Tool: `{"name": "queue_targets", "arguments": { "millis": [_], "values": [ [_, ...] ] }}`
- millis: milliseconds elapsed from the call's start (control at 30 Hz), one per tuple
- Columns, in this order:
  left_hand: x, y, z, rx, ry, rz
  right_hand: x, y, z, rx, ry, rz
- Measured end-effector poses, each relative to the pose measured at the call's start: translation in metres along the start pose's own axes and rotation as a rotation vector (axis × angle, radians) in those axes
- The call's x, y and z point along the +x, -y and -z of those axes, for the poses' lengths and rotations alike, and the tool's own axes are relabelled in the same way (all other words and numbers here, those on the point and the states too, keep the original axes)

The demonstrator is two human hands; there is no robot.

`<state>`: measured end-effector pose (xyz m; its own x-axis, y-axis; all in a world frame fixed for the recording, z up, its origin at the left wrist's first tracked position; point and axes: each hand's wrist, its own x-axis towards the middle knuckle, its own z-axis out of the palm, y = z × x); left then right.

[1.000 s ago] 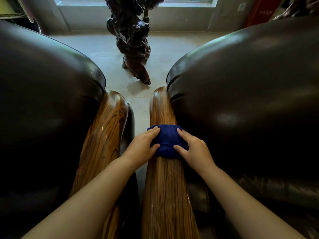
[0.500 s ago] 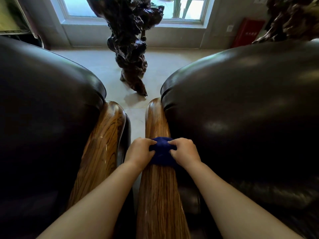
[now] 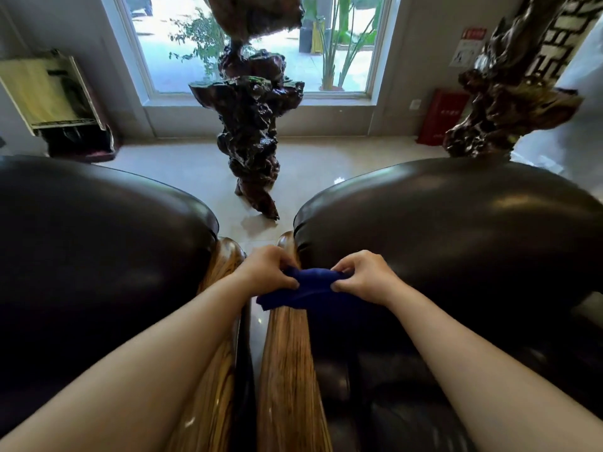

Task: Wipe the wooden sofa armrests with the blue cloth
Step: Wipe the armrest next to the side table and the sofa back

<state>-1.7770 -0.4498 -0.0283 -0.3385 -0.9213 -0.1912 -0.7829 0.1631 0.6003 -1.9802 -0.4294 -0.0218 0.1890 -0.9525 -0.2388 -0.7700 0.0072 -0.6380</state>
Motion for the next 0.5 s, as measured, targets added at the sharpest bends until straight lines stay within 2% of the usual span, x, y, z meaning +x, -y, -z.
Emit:
{"name": "queue_targets", "arguments": {
  "millis": [267,500],
  "values": [
    [-0.041,-0.114,0.039,0.009,-0.03,-0.103,-0.091,0.023,0.099,0.002,-0.116,0.032],
    [-0.085,-0.246,0.001,0.052,-0.116,-0.184,-0.209,-0.029,0.177,0.009,-0.223,0.046]
  ]
}}
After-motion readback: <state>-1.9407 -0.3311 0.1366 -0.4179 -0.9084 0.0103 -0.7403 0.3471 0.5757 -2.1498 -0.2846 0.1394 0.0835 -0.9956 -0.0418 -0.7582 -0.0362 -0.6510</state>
